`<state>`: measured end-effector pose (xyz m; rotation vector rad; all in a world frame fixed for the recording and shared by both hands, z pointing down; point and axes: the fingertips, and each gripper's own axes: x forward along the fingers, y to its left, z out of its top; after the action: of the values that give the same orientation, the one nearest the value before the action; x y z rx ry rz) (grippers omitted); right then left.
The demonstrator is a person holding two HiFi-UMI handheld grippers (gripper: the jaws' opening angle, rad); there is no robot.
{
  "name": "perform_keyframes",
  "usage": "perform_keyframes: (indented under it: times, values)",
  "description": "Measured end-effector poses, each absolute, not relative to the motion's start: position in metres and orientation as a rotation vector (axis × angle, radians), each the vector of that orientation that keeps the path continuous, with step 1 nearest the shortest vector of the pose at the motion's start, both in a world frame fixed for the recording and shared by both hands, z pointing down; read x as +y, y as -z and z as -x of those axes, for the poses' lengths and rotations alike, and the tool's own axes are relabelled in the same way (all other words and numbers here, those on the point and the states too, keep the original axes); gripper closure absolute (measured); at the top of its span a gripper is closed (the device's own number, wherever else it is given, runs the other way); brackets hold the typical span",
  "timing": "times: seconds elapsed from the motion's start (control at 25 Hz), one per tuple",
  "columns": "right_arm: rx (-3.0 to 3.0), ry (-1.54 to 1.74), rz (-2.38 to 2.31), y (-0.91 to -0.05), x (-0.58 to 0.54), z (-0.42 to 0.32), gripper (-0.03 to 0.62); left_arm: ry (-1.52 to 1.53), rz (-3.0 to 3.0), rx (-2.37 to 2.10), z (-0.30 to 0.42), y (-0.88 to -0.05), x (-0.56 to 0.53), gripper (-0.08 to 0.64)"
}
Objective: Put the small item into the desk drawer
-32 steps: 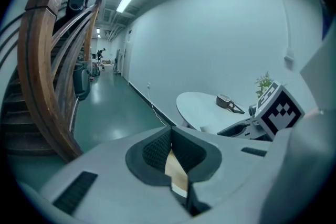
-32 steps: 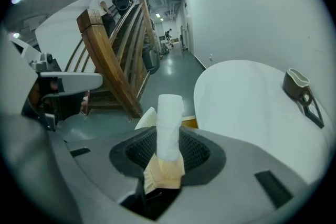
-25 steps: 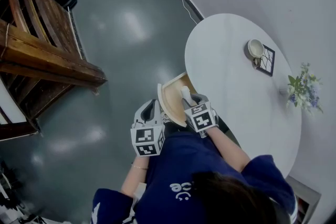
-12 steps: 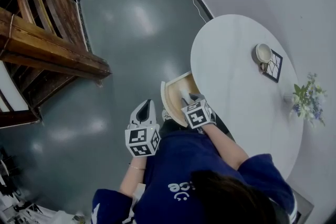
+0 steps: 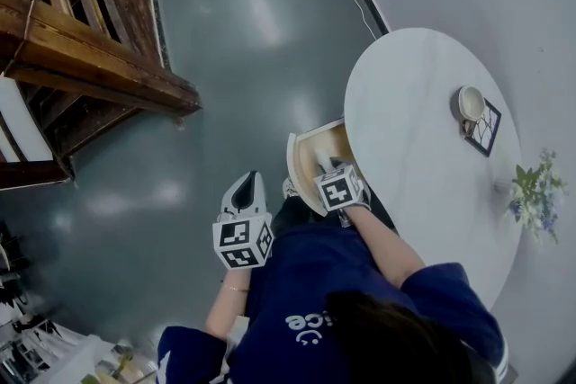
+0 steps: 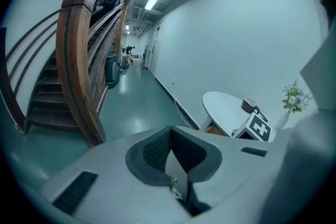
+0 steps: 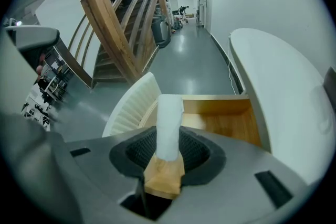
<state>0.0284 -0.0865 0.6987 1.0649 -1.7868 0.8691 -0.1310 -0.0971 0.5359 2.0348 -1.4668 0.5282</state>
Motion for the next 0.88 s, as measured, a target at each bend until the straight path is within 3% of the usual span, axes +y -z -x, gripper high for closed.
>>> perform_keyframes:
  times: [0.88]
  values:
    - [-1.729,-0.842,-0.924,-0.757,-0.088,-0.029,0.453,-0.623,-1.916,-1.521,0.135,-0.556,-0.078,0.557]
